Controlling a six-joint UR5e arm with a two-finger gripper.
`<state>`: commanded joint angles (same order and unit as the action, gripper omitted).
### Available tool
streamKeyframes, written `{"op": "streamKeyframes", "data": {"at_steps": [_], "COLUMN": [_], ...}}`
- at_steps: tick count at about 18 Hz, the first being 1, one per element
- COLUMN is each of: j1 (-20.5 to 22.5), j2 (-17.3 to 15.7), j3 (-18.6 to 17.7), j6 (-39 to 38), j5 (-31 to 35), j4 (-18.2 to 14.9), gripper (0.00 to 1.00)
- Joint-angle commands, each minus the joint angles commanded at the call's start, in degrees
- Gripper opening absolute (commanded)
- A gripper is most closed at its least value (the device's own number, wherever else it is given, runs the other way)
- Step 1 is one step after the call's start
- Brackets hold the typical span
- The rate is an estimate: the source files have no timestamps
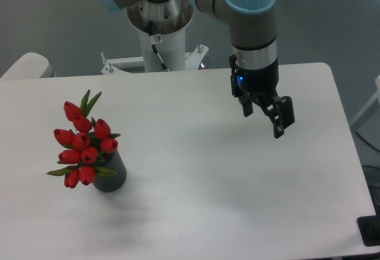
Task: Pick up the flowers from the vase
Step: 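Move the open gripper toward the red tulip bouquet in the grey vase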
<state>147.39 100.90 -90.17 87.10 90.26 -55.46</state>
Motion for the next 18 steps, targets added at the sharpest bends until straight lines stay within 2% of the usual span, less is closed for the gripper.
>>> {"op": "streamKeyframes", "data": {"at_steps": [5, 9, 13, 18], "j1": [0.0, 0.9, 1.4, 1.3], "j2": [0.0, -0.3, -1.8, -2.2], "j3": [-0.4, -1.6, -4.5, -6.6], "j6": [0.3, -0.2, -1.5, -7.8], "j5": [-1.0, -7.4, -13.2, -17.3], "j4": [0.1, 0.0, -0.1, -0.1], "gripper": [1.0, 1.0, 1.0, 1.0]}}
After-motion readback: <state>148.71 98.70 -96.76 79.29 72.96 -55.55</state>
